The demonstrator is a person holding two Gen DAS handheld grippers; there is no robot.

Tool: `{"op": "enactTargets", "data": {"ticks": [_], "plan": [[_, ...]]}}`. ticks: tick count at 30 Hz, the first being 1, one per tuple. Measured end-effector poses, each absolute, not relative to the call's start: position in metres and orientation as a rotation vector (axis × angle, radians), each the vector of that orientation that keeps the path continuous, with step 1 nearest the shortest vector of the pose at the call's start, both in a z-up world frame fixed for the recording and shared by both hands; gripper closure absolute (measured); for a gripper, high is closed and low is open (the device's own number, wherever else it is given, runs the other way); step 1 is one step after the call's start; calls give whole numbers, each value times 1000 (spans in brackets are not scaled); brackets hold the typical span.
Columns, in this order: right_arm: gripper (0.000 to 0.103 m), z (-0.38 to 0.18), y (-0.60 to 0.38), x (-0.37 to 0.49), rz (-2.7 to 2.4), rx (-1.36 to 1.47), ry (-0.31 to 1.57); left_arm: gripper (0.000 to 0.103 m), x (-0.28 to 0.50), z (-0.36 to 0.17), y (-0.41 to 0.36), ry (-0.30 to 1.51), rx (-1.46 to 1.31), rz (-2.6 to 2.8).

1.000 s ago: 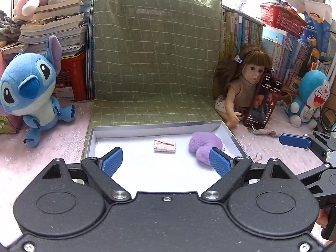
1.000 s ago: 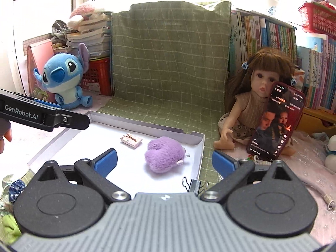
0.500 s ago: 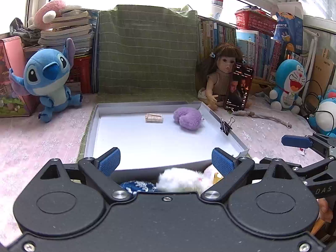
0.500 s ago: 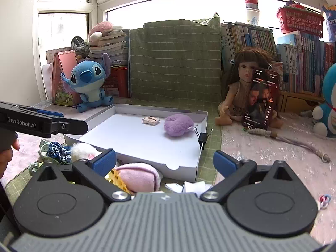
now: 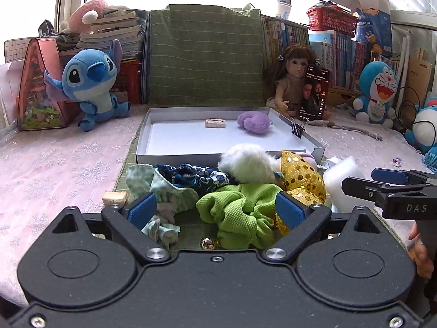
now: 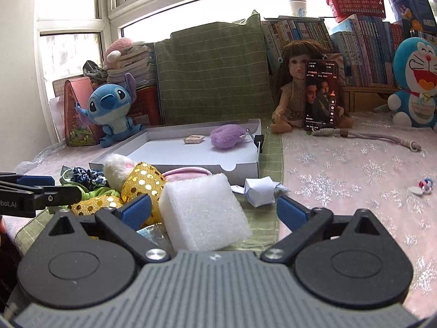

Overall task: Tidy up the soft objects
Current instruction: 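Move both grippers back to the pile of soft items, then grasp green mesh scrunchie with left gripper while right gripper grasps white sponge block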

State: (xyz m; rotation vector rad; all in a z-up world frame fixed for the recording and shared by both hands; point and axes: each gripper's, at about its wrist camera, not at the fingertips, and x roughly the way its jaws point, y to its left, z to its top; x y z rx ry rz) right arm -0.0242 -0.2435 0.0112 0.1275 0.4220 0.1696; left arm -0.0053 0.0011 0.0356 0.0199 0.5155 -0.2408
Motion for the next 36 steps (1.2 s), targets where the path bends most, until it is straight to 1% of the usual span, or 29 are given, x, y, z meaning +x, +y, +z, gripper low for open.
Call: {"op": "enactTargets", "data": {"ticks": [2, 5, 7, 10, 13, 18, 23, 26, 32, 33, 34, 35, 36], "plan": [[2, 8, -244, -26, 159, 139, 430, 14, -12, 33, 2, 523, 22, -240], [2, 3, -246, -29, 150, 169, 438, 23, -19, 31, 7, 528, -6, -253], [3, 0, -248, -31, 142, 184, 442, 34, -21, 32, 9, 529, -19, -264], [7, 0, -250, -34, 135, 198, 439, 44, -23, 32, 9, 524, -11, -259], [9, 1, -252, -38, 130, 210, 427, 47, -25, 34, 10, 516, -25, -256], [15, 2, -251, -39, 138, 212, 429, 47, -28, 38, 13, 530, -32, -276], [20, 1, -245, -36, 158, 188, 441, 48, -23, 29, 11, 571, -22, -284], [23, 1, -242, -34, 170, 186, 448, 52, -19, 24, 7, 581, -31, -286], [30, -3, -237, -31, 182, 189, 467, 53, -9, 16, 0, 585, -35, -281], [33, -4, -236, -31, 183, 194, 472, 55, -7, 14, -1, 587, -34, -285], [33, -4, -235, -31, 183, 198, 474, 62, -5, 12, -2, 587, -33, -288], [34, -5, -234, -32, 183, 199, 471, 64, -2, 8, -3, 589, -35, -284], [34, -4, -233, -33, 182, 196, 467, 69, 0, 5, -4, 598, -38, -280]]}}
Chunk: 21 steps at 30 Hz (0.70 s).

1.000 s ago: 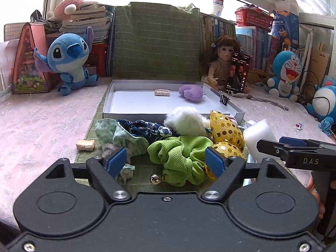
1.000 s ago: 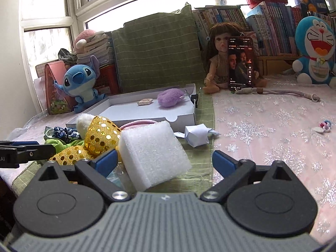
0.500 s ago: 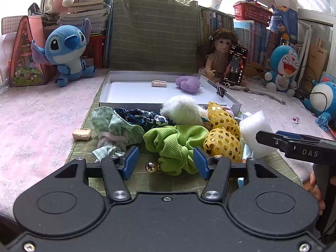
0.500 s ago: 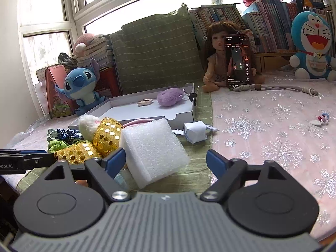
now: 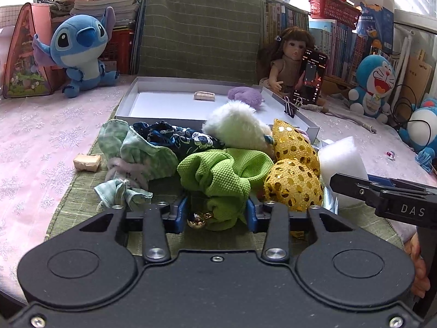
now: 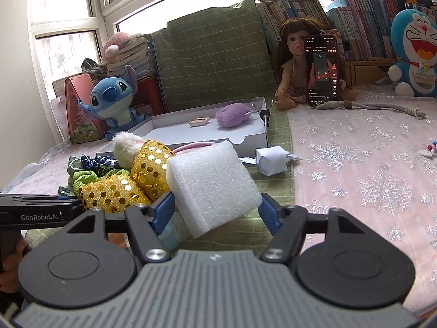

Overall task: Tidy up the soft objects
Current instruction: 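Grasp green mesh scrunchie with left gripper while right gripper grasps white sponge block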

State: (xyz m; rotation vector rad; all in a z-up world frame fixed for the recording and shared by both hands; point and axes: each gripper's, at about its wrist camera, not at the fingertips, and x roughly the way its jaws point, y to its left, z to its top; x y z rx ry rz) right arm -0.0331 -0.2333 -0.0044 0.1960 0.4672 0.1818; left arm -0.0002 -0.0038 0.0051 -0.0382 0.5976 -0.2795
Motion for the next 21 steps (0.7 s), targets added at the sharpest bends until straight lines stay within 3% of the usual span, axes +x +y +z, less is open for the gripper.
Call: {"op": "enactTargets", "data": {"ticks": [4, 21], "plan": [[35, 0, -233, -36, 183, 191, 445, 85, -4, 5, -5, 596, -50, -286], [35, 23, -230, -32, 152, 147, 410, 86, -21, 62, 7, 442, -43, -303]]}}
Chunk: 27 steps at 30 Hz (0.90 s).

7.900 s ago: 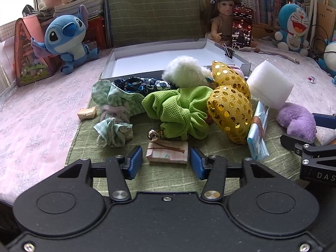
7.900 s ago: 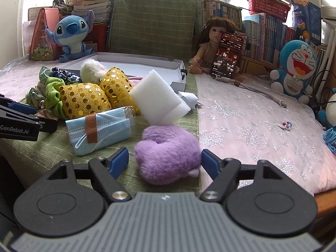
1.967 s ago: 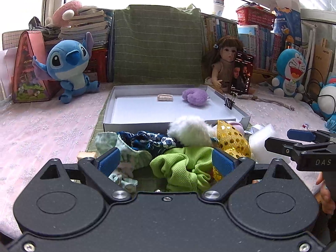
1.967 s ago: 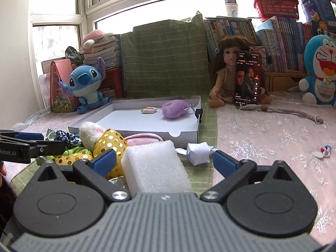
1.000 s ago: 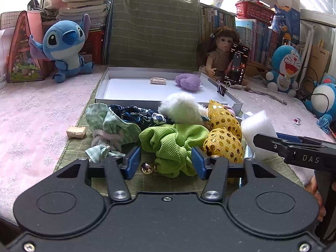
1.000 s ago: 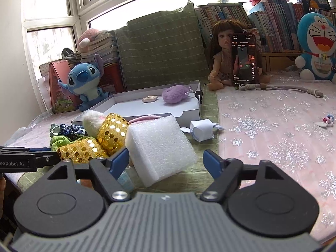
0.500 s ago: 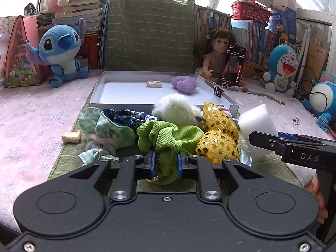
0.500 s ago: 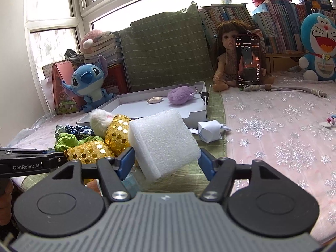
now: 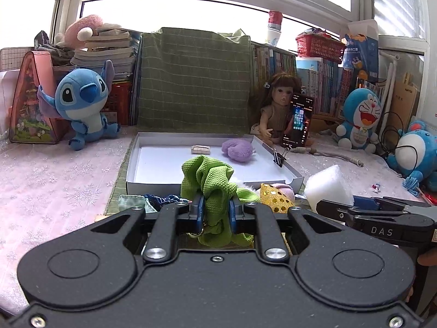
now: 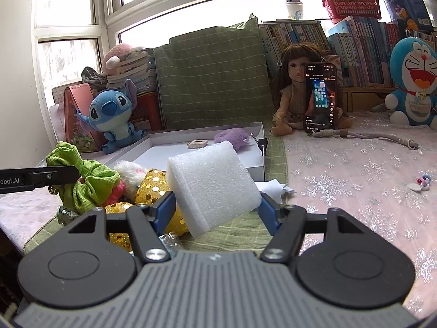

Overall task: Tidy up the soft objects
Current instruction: 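Grasp green mesh scrunchie with left gripper while right gripper grasps white sponge block, then lift and carry the scrunchie and sponge with both grippers into the box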

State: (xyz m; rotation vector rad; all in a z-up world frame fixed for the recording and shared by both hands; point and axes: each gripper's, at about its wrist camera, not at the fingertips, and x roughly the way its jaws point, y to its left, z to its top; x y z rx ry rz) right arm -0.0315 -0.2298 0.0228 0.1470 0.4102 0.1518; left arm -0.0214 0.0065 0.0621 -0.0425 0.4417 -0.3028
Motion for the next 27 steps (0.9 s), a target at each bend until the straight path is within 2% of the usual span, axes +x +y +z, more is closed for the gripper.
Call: {"op": "enactTargets", "data": {"ticks": [9, 11, 13, 19, 23, 25, 27], "plan": [[35, 25, -228, -32, 134, 144, 420, 82, -11, 68, 17, 464, -79, -312], [35, 23, -228, -32, 133, 142, 427, 77, -10, 63, 18, 474, -78, -297], [35, 22, -229, -32, 128, 138, 436, 68, -9, 55, 21, 493, -77, -269], [34, 19, -231, -32, 120, 146, 448, 60, -5, 38, 30, 547, -79, -222], [34, 18, -232, -32, 117, 148, 452, 64, -10, 31, 29, 553, -68, -221], [34, 18, -231, -32, 117, 143, 452, 79, -15, 31, 27, 527, -54, -201], [34, 18, -230, -31, 118, 139, 455, 81, -22, 37, 26, 474, -36, -196]]}}
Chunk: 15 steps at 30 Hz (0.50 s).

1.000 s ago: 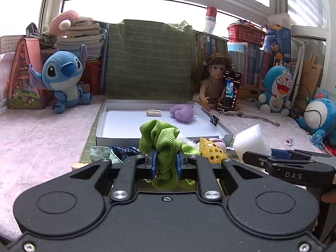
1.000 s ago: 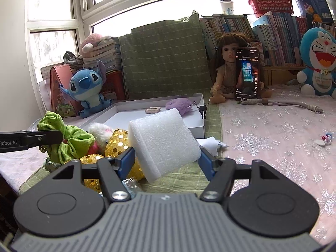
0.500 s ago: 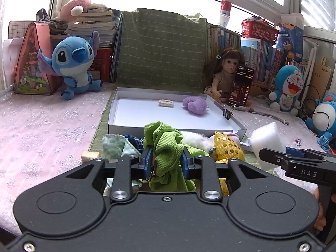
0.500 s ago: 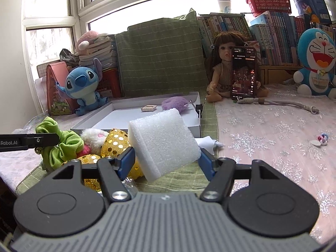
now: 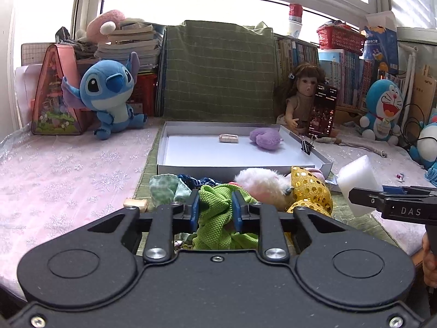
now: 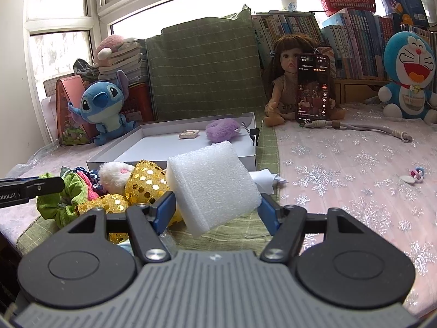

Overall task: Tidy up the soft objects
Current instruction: 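Lift and carry the scrunchie and sponge with both grippers into the box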

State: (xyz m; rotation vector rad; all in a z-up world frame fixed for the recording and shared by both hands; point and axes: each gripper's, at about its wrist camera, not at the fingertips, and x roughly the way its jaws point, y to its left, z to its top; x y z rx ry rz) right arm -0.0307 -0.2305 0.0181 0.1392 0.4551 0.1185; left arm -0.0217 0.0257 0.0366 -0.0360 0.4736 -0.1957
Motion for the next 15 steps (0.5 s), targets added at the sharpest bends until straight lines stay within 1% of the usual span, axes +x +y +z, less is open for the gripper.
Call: {"op": "enactTargets", "data": {"ticks": [4, 10, 15], "plan": [[35, 18, -229, -30, 116, 139, 454, 85, -24, 47, 22, 455, 6, -225], [35, 25, -229, -28, 122, 136, 443, 87, -24, 53, 21, 451, -16, -259], [35, 33, -234, -20, 119, 168, 435, 87, -19, 72, 21, 412, -22, -289]]}}
